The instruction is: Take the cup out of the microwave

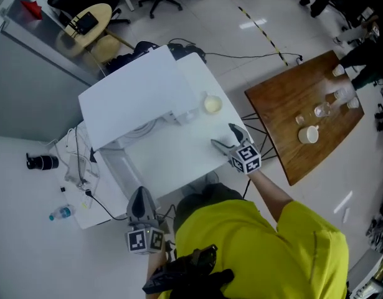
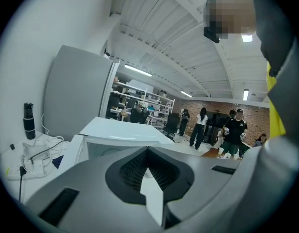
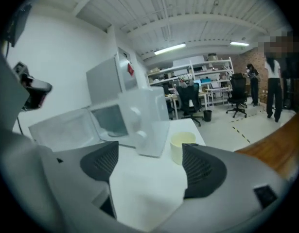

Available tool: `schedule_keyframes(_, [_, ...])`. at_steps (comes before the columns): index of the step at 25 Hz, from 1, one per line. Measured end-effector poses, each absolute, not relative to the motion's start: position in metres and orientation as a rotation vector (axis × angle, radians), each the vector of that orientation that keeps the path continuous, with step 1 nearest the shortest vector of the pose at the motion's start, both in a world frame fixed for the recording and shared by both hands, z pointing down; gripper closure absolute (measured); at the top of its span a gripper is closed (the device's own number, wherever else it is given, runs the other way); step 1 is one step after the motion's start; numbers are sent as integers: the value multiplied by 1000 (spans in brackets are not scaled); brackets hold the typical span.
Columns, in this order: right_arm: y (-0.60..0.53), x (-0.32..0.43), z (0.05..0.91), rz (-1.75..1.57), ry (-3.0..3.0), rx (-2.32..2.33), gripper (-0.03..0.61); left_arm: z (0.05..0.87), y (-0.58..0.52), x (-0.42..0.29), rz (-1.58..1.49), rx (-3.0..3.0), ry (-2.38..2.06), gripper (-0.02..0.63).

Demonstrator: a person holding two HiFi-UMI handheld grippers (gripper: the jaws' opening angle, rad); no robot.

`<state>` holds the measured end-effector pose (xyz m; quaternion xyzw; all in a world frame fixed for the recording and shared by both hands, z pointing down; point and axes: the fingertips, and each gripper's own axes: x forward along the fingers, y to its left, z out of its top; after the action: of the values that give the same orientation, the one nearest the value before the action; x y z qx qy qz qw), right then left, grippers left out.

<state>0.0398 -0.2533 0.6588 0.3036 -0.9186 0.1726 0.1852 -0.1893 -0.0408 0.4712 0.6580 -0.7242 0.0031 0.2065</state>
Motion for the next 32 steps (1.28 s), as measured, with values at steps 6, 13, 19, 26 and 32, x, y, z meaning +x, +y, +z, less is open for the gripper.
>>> schedule_keyframes(6, [-156,-7,446,305,-2905,745,307,443,-34,-213,-15,1842,-2080,620])
schedule_keyframes(13, [-134,-28,370,291,-2988,834,574,413,-18,-232,-42,1858,-2133,620])
schedule_keyframes(19, [-124,-47,357,255,-2970,850,575,398,-16,-240,-42,1888,-2126,620])
schedule_keyframes(26, [-116,-65,355,280,-2986,818,575,395,-13,-249,-34,1899,-2127,620])
schedule_keyframes(32, [-114,-77,359,299,-2979,831,575,402,-8,-259,-21,1887,-2128,620])
